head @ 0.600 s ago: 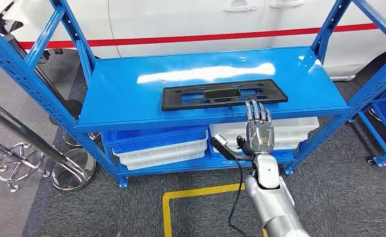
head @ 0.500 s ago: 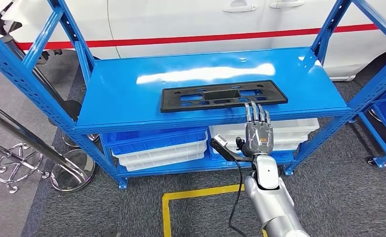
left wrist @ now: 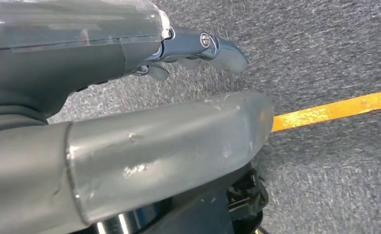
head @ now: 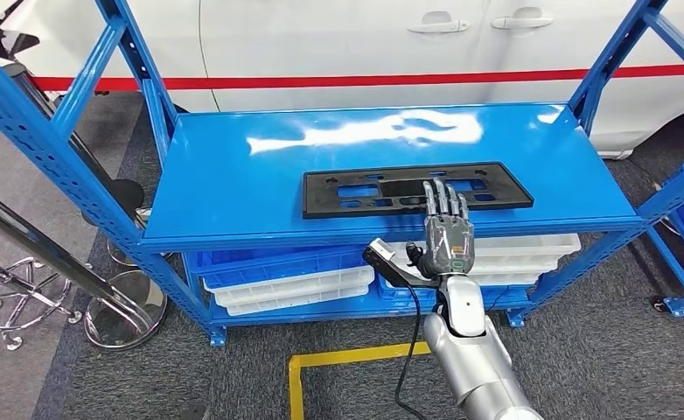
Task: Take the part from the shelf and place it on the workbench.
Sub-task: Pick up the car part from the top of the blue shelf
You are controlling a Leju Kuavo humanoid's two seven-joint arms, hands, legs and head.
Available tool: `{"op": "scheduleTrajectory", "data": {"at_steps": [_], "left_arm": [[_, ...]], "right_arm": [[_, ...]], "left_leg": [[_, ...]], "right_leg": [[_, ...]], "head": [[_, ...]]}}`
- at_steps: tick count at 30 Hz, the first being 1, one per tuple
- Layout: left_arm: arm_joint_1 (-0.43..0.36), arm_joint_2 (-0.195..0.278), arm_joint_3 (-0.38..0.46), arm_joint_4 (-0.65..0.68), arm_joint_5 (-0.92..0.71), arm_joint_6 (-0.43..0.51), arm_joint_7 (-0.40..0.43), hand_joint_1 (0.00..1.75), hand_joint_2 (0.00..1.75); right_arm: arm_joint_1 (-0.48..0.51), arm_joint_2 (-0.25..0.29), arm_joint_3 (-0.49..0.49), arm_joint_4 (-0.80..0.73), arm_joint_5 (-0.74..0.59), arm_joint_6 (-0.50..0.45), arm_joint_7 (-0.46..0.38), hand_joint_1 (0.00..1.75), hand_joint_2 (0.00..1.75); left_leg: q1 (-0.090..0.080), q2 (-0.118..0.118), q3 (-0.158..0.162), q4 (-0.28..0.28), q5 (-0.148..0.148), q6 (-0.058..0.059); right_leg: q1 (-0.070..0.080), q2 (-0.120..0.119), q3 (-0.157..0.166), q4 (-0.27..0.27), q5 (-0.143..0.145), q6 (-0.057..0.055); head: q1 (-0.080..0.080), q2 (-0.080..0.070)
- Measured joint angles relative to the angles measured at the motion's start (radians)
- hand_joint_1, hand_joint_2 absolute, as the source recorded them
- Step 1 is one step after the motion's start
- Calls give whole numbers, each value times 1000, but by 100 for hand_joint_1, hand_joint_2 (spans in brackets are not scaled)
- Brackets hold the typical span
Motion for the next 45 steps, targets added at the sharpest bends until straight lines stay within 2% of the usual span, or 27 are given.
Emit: {"op": "scheduleTrajectory", "data": {"at_steps": [2, 3, 4, 5, 7, 9, 11, 13, 14, 15, 16, 18, 20, 23, 25, 28, 29, 30, 31, 33, 35, 38, 40, 41, 43, 44, 45], "left_arm": [[0, 0, -2, 9, 11, 15, -9, 0, 0], [-1, 1, -2, 15, 16, 21, -13, 0, 0], [-2, 1, -3, 20, 19, 25, -17, 0, 0], [-3, 2, -3, 24, 22, 29, -20, 0, 0], [-4, 6, -3, 32, 25, 34, -25, 0, 0], [-6, 9, -4, 40, 26, 38, -27, 0, 0], [-10, 11, -5, 47, 28, 39, -29, 0, 0], [-12, 12, -6, 54, 31, 41, -32, 0, 0], [-12, 13, -7, 58, 32, 42, -34, 0, 0], [-11, 15, -8, 62, 32, 43, -36, 0, 0], [-11, 17, -9, 66, 33, 44, -37, 0, 0], [-13, 22, -14, 70, 33, 44, -39, 0, 0], [-16, 25, -18, 72, 35, 45, -42, 0, 0], [-16, 28, -22, 80, 39, 47, -47, 0, 0], [-17, 31, -24, 87, 41, 50, -49, 0, 0], [-21, 34, -26, 100, 44, 57, -52, 0, 0], [-20, 35, -26, 105, 45, 58, -53, 0, 0], [-20, 35, -26, 109, 46, 60, -54, 0, 0], [-19, 36, -26, 113, 48, 61, -55, 0, 0], [-19, 37, -26, 119, 50, 62, -57, 0, 0], [-20, 38, -27, 123, 52, 64, -59, 0, 0], [-21, 41, -27, 127, 54, 67, -60, 0, 0], [-22, 43, -27, 132, 55, 70, -60, 0, 0], [-22, 44, -27, 134, 55, 72, -60, 0, 0], [-22, 45, -27, 138, 56, 74, -61, 0, 0], [-22, 46, -27, 140, 57, 75, -61, 0, 0], [-22, 47, -27, 142, 58, 75, -62, 0, 0]], "right_arm": [[0, 0, 3, 2, -25, -32, -15, 0, 175], [0, 0, 4, 3, -34, -46, -22, 0, 175], [-1, 0, 5, 4, -41, -56, -27, 0, 175], [0, 0, 6, 5, -46, -62, -32, 0, 175], [2, 0, 10, 7, -53, -66, -39, 0, 175], [1, -1, 12, 8, -55, -67, -43, 0, 175], [-2, 0, 14, 8, -56, -67, -44, 0, 175], [-2, 0, 15, 11, -59, -68, -45, 0, 175], [-2, 0, 15, 13, -61, -69, -46, 0, 175], [-2, 0, 16, 16, -64, -70, -47, 0, 175], [-2, 0, 17, 17, -67, -70, -48, 0, 175], [-3, 0, 20, 19, -70, -72, -50, 0, 175], [-4, 0, 22, 20, -74, -79, -52, 0, 175], [-5, 0, 24, 25, -80, -86, -59, 0, 175], [-7, -1, 25, 26, -85, -87, -61, 0, 175], [-6, -3, 25, 30, -89, -87, -60, 0, 175], [-3, -3, 25, 32, -90, -88, -60, 0, 175], [-1, -3, 25, 34, -91, -88, -60, 0, 175], [0, -4, 25, 36, -92, -89, -60, 0, 175], [-2, -4, 26, 38, -94, -90, -60, 0, 175], [-4, -5, 28, 39, -94, -91, -61, 0, 175], [-5, -7, 32, 40, -95, -90, -60, 0, 175], [-6, -8, 35, 41, -96, -89, -60, 0, 175], [-6, -8, 36, 41, -96, -89, -60, 0, 175], [-5, -8, 38, 42, -96, -90, -60, 0, 175], [-4, -8, 38, 42, -96, -90, -60, 0, 175], [-4, -9, 38, 43, -96, -90, -60, 0, 175]], "left_leg": [[2, -2, 18, 2, -15, -6], [2, -3, 25, 5, -23, -11], [2, -3, 27, 7, -29, -17], [1, -3, 27, 9, -34, -24], [-1, -2, 26, 14, -40, -34], [0, 0, 21, 38, -56, -43], [3, 2, -24, 130, -104, -52], [4, 2, -94, 255, -156, -57], [4, 2, -119, 291, -164, -57], [4, 2, -126, 291, -151, -55], [3, 2, -116, 255, -120, -50], [-2, 3, -62, 118, -42, -34], [-9, 3, -27, 29, -11, -20], [-10, 3, -17, 8, 2, -11], [-3, 5, -10, -7, 13, -4], [0, 6, -8, -12, 17, 0], [0, 6, -9, -10, 16, 0], [0, 6, -9, -8, 15, -1], [2, 5, -10, -5, 12, -3], [4, 3, -11, 6, 5, -12], [2, 2, -16, 19, -3, -23], [1, 2, -19, 22, -6, -38], [5, 2, -32, 55, -33, -48], [6, 3, -52, 100, -61, -53], [8, 3, -110, 232, -125, -58], [8, 3, -135, 285, -143, -59], [8, 3, -145, 307, -142, -58]], "right_leg": [[-4, -1, 27, -112, 94, 0], [-3, -1, 45, -171, 126, -1], [-1, -1, 57, -214, 146, -6], [2, -1, 60, -236, 152, -12], [4, 0, 60, -238, 151, -29], [2, 0, 71, -244, 152, -41], [2, -1, 80, -249, 148, -51], [6, -2, 83, -249, 144, -57], [9, -1, 84, -249, 143, -59], [11, -1, 86, -249, 141, -61], [14, 0, 88, -248, 140, -61], [18, 2, 95, -249, 137, -60], [19, 1, 95, -249, 136, -54], [17, 0, 95, -251, 135, -38], [17, 1, 82, -217, 108, -27], [9, 1, 2, -44, 17, -14], [5, 1, -20, 2, 5, -9], [1, 0, -26, 14, 11, -5], [-3, 0, -11, -15, 36, -2], [-9, -1, 56, -144, 96, 1], [-7, 2, 98, -229, 121, -5], [-3, 4, 97, -238, 121, -24], [-4, 3, 99, -242, 125, -38], [-5, 2, 99, -244, 126, -44], [-3, 1, 99, -244, 125, -49], [-1, 0, 99, -244, 125, -49], [0, 0, 99, -244, 125, -49]], "head": [[0, 0], [0, 0], [0, 0], [1, 0], [1, 0], [1, 0], [0, 0], [0, 0], [0, 0], [0, 0], [0, 0], [0, 0], [1, 0], [0, 0], [1, 0], [1, 0], [1, 0], [1, 0], [1, 0], [1, 0], [1, 0], [1, 0], [1, 0], [0, 0], [0, 0], [0, 0], [0, 0]]}}
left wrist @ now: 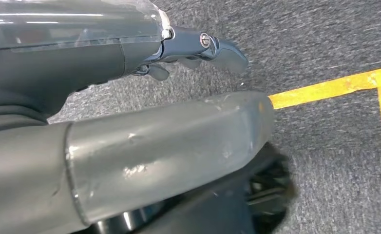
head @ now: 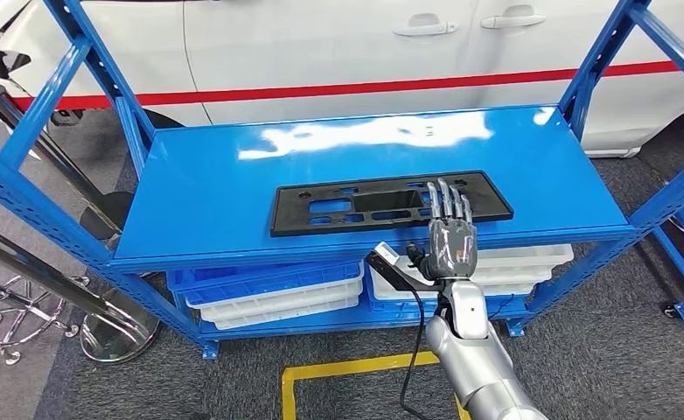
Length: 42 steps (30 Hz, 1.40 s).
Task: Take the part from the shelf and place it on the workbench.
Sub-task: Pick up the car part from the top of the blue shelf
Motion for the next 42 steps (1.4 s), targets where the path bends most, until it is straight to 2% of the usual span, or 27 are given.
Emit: {"op": "scheduleTrajectory", "data": {"at_steps": [1, 3, 5, 7, 9, 11, 12, 15, 16, 17, 18, 19, 21, 22, 25, 27, 28, 30, 31, 32, 33, 34, 36, 37, 39, 42], "left_arm": [[0, 1, 0, 2, 2, 0, -1, 0, 0], [-2, 4, -1, 4, 5, 2, -3, 0, 0], [-6, 6, -1, 5, 8, 3, -5, 0, 0], [-8, 8, -2, 7, 9, 4, -6, 0, 0], [-8, 8, -5, 9, 10, 4, -7, 0, 0], [-8, 8, -8, 11, 10, 4, -8, 0, 0], [-9, 8, -9, 11, 11, 4, -8, 0, 0], [-8, 8, -10, 12, 15, 4, -8, 0, 0], [-7, 8, -10, 13, 16, 4, -8, 0, 0], [-6, 8, -10, 13, 16, 4, -8, 0, 0], [-5, 9, -11, 13, 16, 4, -8, 0, 0], [-5, 9, -12, 13, 16, 4, -8, 0, 0], [-5, 9, -16, 13, 16, 4, -8, 0, 0], [-5, 9, -18, 14, 16, 4, -8, 0, 0], [-6, 9, -21, 14, 18, 4, -11, 0, 0], [-7, 10, -22, 15, 20, 3, -14, 0, 0], [-8, 10, -23, 15, 21, 3, -15, 0, 0], [-10, 11, -24, 17, 24, 3, -16, 0, 0], [-10, 11, -24, 19, 25, 3, -17, 0, 0], [-9, 12, -25, 21, 26, 3, -17, 0, 0], [-8, 12, -25, 23, 26, 3, -17, 0, 0], [-8, 12, -25, 25, 27, 3, -17, 0, 0], [-8, 14, -25, 28, 28, 3, -18, 0, 0], [-8, 16, -25, 29, 28, 4, -19, 0, 0], [-9, 19, -25, 30, 29, 5, -20, 0, 0], [-8, 20, -26, 31, 33, 7, -22, 0, 0]], "right_arm": [[0, 0, 0, 0, 0, 0, 0, 0, 175], [-1, -1, 2, 1, 3, 2, 2, 0, 175], [-2, -2, 6, 1, 7, 3, 7, 0, 175], [-2, -3, 9, 1, 8, 2, 12, 0, 175], [-2, -4, 10, 1, 8, 2, 16, 0, 175], [-3, -7, 10, 1, 8, 2, 18, 0, 175], [-3, -9, 10, 1, 8, 2, 18, 0, 175], [1, -14, 10, 5, 8, 2, 19, 0, 175], [4, -15, 10, 7, 8, 1, 19, 0, 175], [6, -17, 10, 9, 8, 1, 19, 0, 175], [7, -18, 10, 11, 8, 0, 19, 0, 175], [6, -19, 10, 11, 7, -1, 19, 0, 175], [3, -21, 10, 12, 7, -1, 19, 0, 175], [3, -22, 10, 12, 6, -1, 19, 0, 175], [4, -24, 14, 13, 2, -2, 18, 0, 175], [1, -26, 17, 13, -1, -2, 17, 0, 175], [0, -27, 18, 13, -2, -1, 16, 0, 175], [-1, -27, 21, 13, -4, -1, 15, 0, 175], [-1, -27, 22, 14, -6, -1, 14, 0, 175], [-1, -27, 23, 14, -7, -1, 14, 0, 175], [0, -27, 23, 15, -8, -1, 14, 0, 175], [1, -27, 23, 15, -9, -1, 15, 0, 175], [1, -27, 23, 15, -9, -2, 15, 0, 175], [1, -27, 23, 15, -9, -2, 15, 0, 175], [1, -27, 23, 15, -10, -2, 14, 0, 175], [3, -28, 23, 13, -10, -1, 14, 0, 175]], "left_leg": [[0, 0, 8, -17, 20, 2], [-1, 0, 69, -147, 89, 13], [-5, -1, 122, -259, 126, 23], [-10, -1, 132, -283, 127, 28], [-7, -1, 136, -293, 134, 37], [-2, 1, 143, -306, 142, 48], [-2, 1, 144, -308, 144, 50], [-3, 2, 142, -307, 144, 54], [-4, 2, 141, -307, 143, 55], [-4, 1, 142, -305, 142, 55], [-5, 0, 142, -303, 141, 54], [-5, -1, 143, -300, 138, 52], [-6, -2, 142, -292, 131, 46], [-8, -2, 140, -288, 128, 42], [-9, -1, 138, -287, 122, 28], [-7, -1, 123, -251, 99, 16], [-6, -1, 101, -204, 76, 11], [-3, 0, 35, -77, 26, 5], [-2, 0, 6, -28, 14, 4], [-2, 0, -11, -1, 13, 3], [-2, 0, -15, -3, 27, 5], [-2, 0, -2, -38, 56, 8], [-5, 0, 50, -160, 129, 21], [-9, 0, 76, -218, 152, 28], [-15, 1, 103, -278, 157, 39], [-13, -1, 128, -309, 153, 52]], "right_leg": [[1, 0, 1, 0, 0, 0], [3, 1, 4, 0, -1, 1], [6, 2, 4, 1, -1, 6], [7, 2, 2, -1, 1, 16], [6, 2, 4, -2, -1, 29], [7, 2, -3, 21, -22, 36], [5, 2, -16, 53, -43, 38], [4, 1, -102, 232, -126, 44], [3, 1, -123, 274, -135, 45], [3, 1, -124, 274, -122, 45], [3, 1, -105, 235, -92, 44], [3, 1, -71, 166, -52, 41], [6, 0, -11, 43, -8, 34], [8, 0, 3, 11, -2, 30], [10, 2, 6, -2, -6, 16], [6, 1, 12, -9, -5, 5], [4, 0, 15, -11, -6, 0], [5, 0, 19, -11, -10, -6], [6, 0, 21, -11, -13, -7], [6, 0, 24, -10, -15, -7], [6, 1, 28, -10, -18, -7], [7, 2, 33, -10, -22, -6], [8, 3, 47, -11, -31, -3], [9, 4, 52, -11, -36, 0], [9, 4, 56, -12, -38, 11], [7, 2, 58, 5, -34, 30]], "head": [[0, 0], [0, 0], [0, 0], [0, 0], [0, 0], [0, 0], [1, 0], [0, 0], [0, 0], [1, 0], [1, 0], [1, 0], [0, 0], [0, 0], [0, 0], [0, 0], [0, 0], [0, 0], [0, 0], [0, 0], [0, 0], [0, 0], [0, 0], [0, 0], [0, 0], [0, 0]]}}
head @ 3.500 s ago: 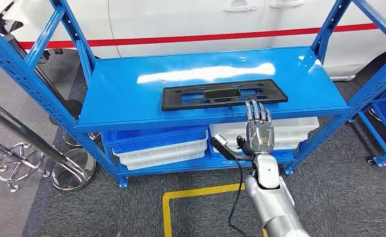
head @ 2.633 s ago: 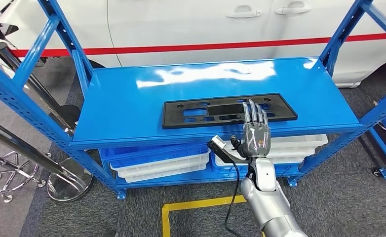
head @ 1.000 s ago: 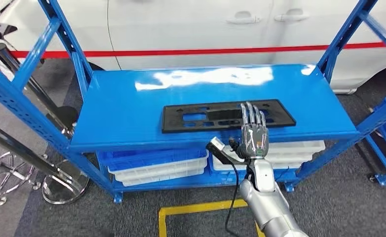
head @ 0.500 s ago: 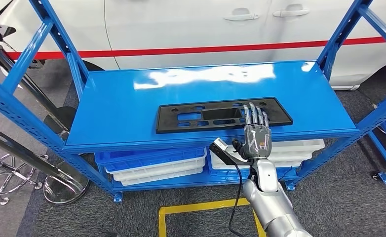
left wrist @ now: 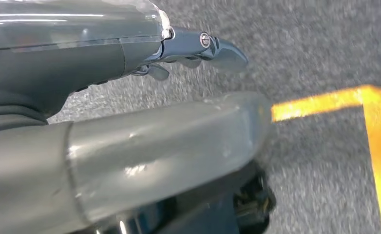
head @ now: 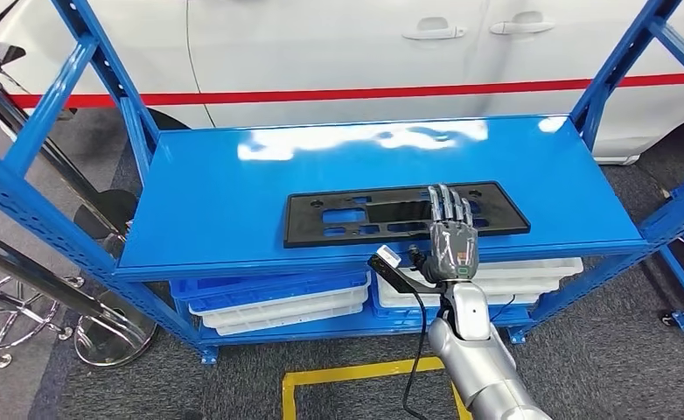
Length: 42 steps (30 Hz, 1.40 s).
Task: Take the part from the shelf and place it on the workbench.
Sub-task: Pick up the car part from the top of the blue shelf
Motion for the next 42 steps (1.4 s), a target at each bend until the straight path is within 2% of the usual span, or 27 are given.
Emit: {"op": "scheduleTrajectory", "data": {"at_steps": [2, 4, 5, 6, 7, 9, 11, 12, 15, 16, 18, 20, 21, 22, 23, 24, 25, 26, 28, 31, 33, 35, 36, 37, 38, 40, 42], "left_arm": [[-3, 0, -1, 1, 2, 1, 0, 0, 0], [-6, 0, -2, 3, 4, 3, -2, 0, 0], [-6, 0, -2, 4, 8, 4, -4, 0, 0], [-5, 0, -2, 5, 14, 4, -8, 0, 0], [-3, 0, -2, 6, 21, 4, -12, 0, 0], [-2, 0, -1, 8, 36, 2, -19, 0, 0], [-4, 0, -1, 11, 48, 0, -34, 0, 0], [-5, 0, -1, 13, 53, 0, -45, 0, 0], [-7, 0, -2, 17, 59, 2, -67, 0, 0], [-8, 0, -3, 17, 60, 3, -71, 0, 0], [-10, 1, -6, 17, 64, 6, -75, 0, 0], [-10, 1, -10, 17, 70, 10, -77, 0, 0], [-9, 1, -12, 17, 72, 13, -78, 0, 0], [-8, 1, -16, 17, 76, 15, -78, 0, 0], [-8, 1, -20, 17, 80, 17, -79, 0, 0], [-8, 1, -23, 16, 83, 18, -79, 0, 0], [-8, 1, -25, 16, 87, 19, -79, 0, 0], [-9, 1, -27, 15, 91, 21, -79, 0, 0], [-9, 2, -32, 14, 95, 25, -78, 0, 0], [-7, 1, -41, 13, 99, 29, -78, 0, 0], [-8, 0, -47, 14, 101, 31, -78, 0, 0], [-9, 0, -49, 14, 104, 33, -78, 0, 0], [-9, 0, -49, 14, 106, 35, -78, 0, 0], [-9, 0, -50, 14, 108, 37, -78, 0, 0], [-9, 0, -51, 14, 110, 40, -79, 0, 0], [-10, 0, -54, 14, 115, 46, -81, 0, 0], [-12, 0, -56, 14, 121, 54, -85, 0, 0]], "right_arm": [[-4, -1, 0, -2, 0, 1, 2, 0, 175], [-4, -2, 0, -2, -1, 1, 4, 0, 175], [0, -2, 0, -2, -2, 1, 4, 0, 175], [4, -3, 0, -2, -3, 0, 4, 0, 175], [7, -5, 0, -2, -4, 0, 4, 0, 175], [8, -8, 0, -3, -5, 0, 3, 0, 175], [10, -11, 0, -5, -6, 0, 3, 0, 175], [12, -11, 0, -7, -7, 0, 2, 2, 175], [21, -14, 0, -12, -13, 0, 0, 126, 175], [21, -15, 0, -14, -15, 0, 0, 168, 175], [20, -17, 0, -17, -19, 2, -2, 174, 175], [23, -17, 0, -18, -22, 4, -3, 175, 175], [26, -17, 0, -18, -23, 4, -4, 175, 175], [28, -18, 0, -19, -24, 5, -4, 175, 175], [29, -18, 0, -21, -25, 5, -4, 175, 175], [30, -18, 0, -23, -27, 4, -4, 175, 175], [31, -18, 0, -25, -29, 4, -4, 175, 175], [31, -18, 0, -27, -31, 4, -4, 175, 175], [35, -19, 0, -30, -34, 4, -4, 175, 175], [41, -21, 0, -39, -34, 4, -6, 175, 175], [41, -25, 0, -45, -34, 4, -6, 175, 175], [46, -28, 0, -48, -35, 4, -6, 175, 175], [50, -29, 0, -48, -36, 4, -7, 175, 175], [53, -31, 0, -49, -36, 4, -7, 175, 175], [54, -32, 0, -50, -37, 4, -8, 175, 175], [55, -34, 0, -56, -39, 4, -11, 175, 175], [54, -36, 0, -66, -46, 3, -14, 175, 175]], "left_leg": [[4, 0, 22, -11, -1, 8], [4, 0, 29, -10, -6, 12], [3, 0, 31, -8, -10, 13], [3, -1, 33, -6, -15, 13], [3, -1, 37, -3, -20, 12], [3, -2, 48, 2, -35, 7], [2, -2, 54, 6, -47, -2], [1, -2, 55, 8, -51, -8], [1, -1, 60, 20, -60, -25], [1, -1, 52, 40, -72, -29], [5, 0, 4, 138, -122, -39], [9, 0, -66, 259, -173, -48], [10, 0, -88, 288, -177, -51], [11, 0, -93, 280, -161, -51], [11, 0, -78, 234, -125, -49], [11, 0, -51, 163, -80, -44], [9, 0, -24, 96, -50, -37], [6, 0, -5, 46, -34, -31], [-1, -1, 7, 14, -29, -21], [4, 0, 17, -4, -7, -5], [10, 2, 23, -16, 2, 2], [10, 2, 22, -16, 2, 6], [9, 2, 22, -15, 1, 6], [9, 1, 22, -13, 0, 5], [10, 0, 22, -10, -3, 4], [9, -1, 23, 0, -11, -3], [6, -2, 21, 11, -20, -12]], "right_leg": [[-2, 0, -29, 62, -34, 7], [-4, -1, -100, 178, -87, 12], [-4, -1, -136, 225, -101, 14], [-5, -1, -160, 245, -97, 16], [-5, -1, -164, 227, -70, 17], [-4, -2, -126, 108, 19, 13], [2, -3, -93, 10, 61, 3], [5, -3, -89, -4, 61, -3], [5, -1, -79, -13, 64, -23], [2, -1, -73, -17, 63, -29], [0, -2, -64, -23, 61, -38], [0, -2, -64, -22, 58, -41], [0, -1, -63, -21, 56, -42], [0, -1, -62, -20, 54, -41], [0, 0, -60, -19, 52, -40], [0, 1, -57, -18, 50, -39], [1, 2, -54, -17, 49, -36], [2, 2, -54, -16, 48, -32], [1, 2, -55, -17, 48, -21], [2, 2, -56, -8, 37, -4], [0, 2, -90, 71, -16, 3], [-2, 1, -153, 205, -79, 9], [-3, 1, -176, 250, -91, 12], [-4, 1, -181, 259, -83, 14], [-5, 0, -165, 227, -56, 14], [-5, -2, -96, 91, 9, 11], [-2, -2, -52, 0, 36, 3]], "head": [[0, 0], [0, 0], [0, 0], [0, 0], [0, 0], [0, 0], [0, 0], [1, 0], [1, 0], [1, 0], [1, 0], [1, 0], [1, 0], [1, 0], [1, 0], [1, 0], [1, 0], [1, 0], [1, 0], [1, 0], [1, 0], [1, 0], [1, 0], [1, 0], [1, 0], [1, 0], [1, 0]]}}
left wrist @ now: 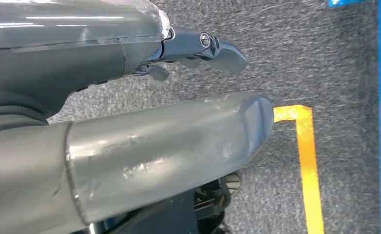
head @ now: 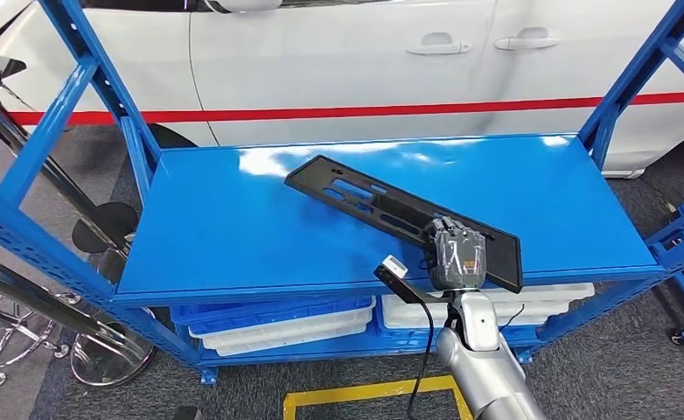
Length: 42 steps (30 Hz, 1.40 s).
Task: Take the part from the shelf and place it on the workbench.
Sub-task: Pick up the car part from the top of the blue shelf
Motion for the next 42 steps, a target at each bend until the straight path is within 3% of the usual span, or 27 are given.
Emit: {"op": "scheduleTrajectory", "data": {"at_steps": [3, 5, 8, 9, 10, 11, 13, 15, 19, 21, 23, 24, 25, 26, 27, 29, 30, 31, 35, 37, 39, 40, 41, 42], "left_arm": [[-5, 0, 0, 0, 9, 11, -7, 0, 0], [-5, 0, -1, 1, 14, 22, -15, 0, 0], [-5, 1, -1, 3, 32, 42, -35, 0, 0], [-3, 2, -1, 5, 40, 48, -44, 0, 0], [-1, 3, 0, 6, 49, 53, -54, 0, 0], [1, 4, 0, 8, 60, 58, -65, 0, 0], [3, 6, 3, 9, 79, 67, -84, 0, 0], [4, 8, 8, 9, 90, 74, -101, 0, 0], [11, 12, 12, 9, 99, 82, -133, 0, 0], [12, 15, 15, 10, 105, 76, -142, 0, 87], [12, 18, 19, 14, 112, 62, -151, 0, 175], [12, 21, 22, 18, 114, 55, -155, 0, 175], [12, 24, 25, 22, 115, 50, -159, 0, 175], [12, 27, 29, 28, 116, 47, -163, 0, 175], [13, 30, 32, 34, 116, 44, -165, 0, 175], [13, 35, 35, 47, 119, 40, -169, 0, 175], [12, 38, 37, 53, 120, 37, -171, 0, 175], [12, 42, 39, 59, 122, 34, -173, 0, 175], [11, 55, 44, 80, 130, 18, -180, 0, 175], [9, 60, 46, 90, 129, 13, -186, 0, 175], [8, 64, 47, 100, 117, 22, -192, 0, 175], [9, 67, 47, 105, 111, 29, -193, 0, 175], [9, 70, 47, 109, 106, 34, -193, 0, 175], [8, 73, 47, 113, 104, 37, -193, 0, 175]], "right_arm": [[2, -2, 0, -15, -24, -1, -13, 175, 175], [3, -3, 0, -30, -62, -3, -34, 175, 175], [13, -2, 0, -75, -171, -3, -105, 175, 175], [21, 0, 0, -98, -212, -3, -133, 175, 175], [32, 4, 0, -127, -251, -3, -160, 175, 175], [44, 8, 0, -159, -281, -3, -182, 175, 175], [68, 17, 4, -234, -328, -1, -216, 175, 175], [82, 24, 12, -310, -353, 1, -236, 175, 175], [105, 29, 43, -433, -363, 2, -268, 175, 175], [115, 29, 61, -480, -372, 2, -286, 175, 175], [126, 29, 81, -517, -382, 2, -303, 175, 175], [134, 29, 91, -533, -388, 2, -310, 175, 175], [142, 29, 101, -548, -395, 2, -318, 175, 175], [149, 28, 111, -563, -403, 2, -325, 175, 175], [154, 28, 120, -577, -411, 2, -332, 175, 175], [156, 27, 138, -605, -420, 3, -341, 175, 175], [156, 27, 146, -619, -422, 3, -344, 175, 175], [157, 27, 155, -631, -422, 4, -346, 175, 175], [155, 23, 184, -676, -422, 20, -349, 175, 175], [152, 21, 201, -696, -422, 25, -349, 175, 175], [151, 19, 216, -709, -425, 29, -348, 175, 175], [151, 18, 223, -713, -426, 31, -347, 175, 175], [151, 16, 229, -714, -427, 33, -346, 175, 175], [151, 14, 234, -716, -428, 35, -345, 175, 175]], "left_leg": [[0, 1, -1, 3, -6, -14], [4, 1, -12, 34, -31, -25], [9, 2, -91, 213, -125, -38], [9, 2, -117, 269, -145, -40], [9, 2, -127, 289, -143, -41], [10, 2, -118, 269, -122, -40], [9, 2, -56, 136, -54, -34], [5, 3, -6, 28, -17, -24], [2, 1, 4, 0, -6, -5], [7, 2, 5, -10, 2, 8], [6, 4, 4, -11, 3, 13], [5, 4, 4, -10, 2, 14], [5, 3, 4, -9, 1, 14], [5, 2, 5, -8, 0, 14], [5, 1, 6, -6, -3, 13], [3, -1, 6, 4, -11, 6], [1, -1, 3, 8, -15, 1], [-1, -1, 1, 12, -18, -4], [1, 0, -6, 30, -35, -23], [4, 1, -44, 117, -88, -33], [6, 1, -107, 251, -146, -39], [7, 1, -128, 292, -154, -40], [7, 1, -132, 296, -142, -40], [7, 1, -117, 258, -111, -37]], "right_leg": [[4, 2, 5, -14, 0, -16], [2, 1, 9, -21, 4, -30], [1, 0, 9, -24, 5, -40], [1, 0, 9, -23, 5, -40], [1, 1, 8, -22, 5, -40], [1, 1, 8, -21, 4, -39], [1, 1, 9, -17, 2, -36], [3, 0, 6, -13, 0, -28], [2, -1, 3, -11, -2, -6], [1, -1, -20, 44, -42, 0], [-1, -1, -77, 168, -108, 3], [-1, -1, -106, 228, -130, 5], [-2, -1, -122, 261, -134, 6], [-3, -1, -120, 255, -118, 7], [-4, -1, -99, 211, -85, 6], [-3, -1, -36, 75, -24, 1], [-2, -1, -15, 29, -10, -2], [-1, 0, -6, 6, -7, -5], [-2, 1, -5, -2, -8, -24], [-4, -1, -2, -5, -7, -34], [-2, -2, -2, -5, -8, -38], [-1, -2, -2, -5, -9, -39], [0, -2, 0, -4, -9, -39], [0, -1, 2, -4, -10, -39]], "head": [[0, 0], [0, 0], [0, 0], [0, 0], [0, 0], [0, 0], [0, 0], [0, 0], [0, 0], [0, 0], [0, 0], [0, 0], [0, 0], [0, 0], [0, 0], [0, 0], [0, 0], [0, 0], [0, 0], [0, 0], [0, 0], [0, 0], [0, 0], [0, 0]]}}
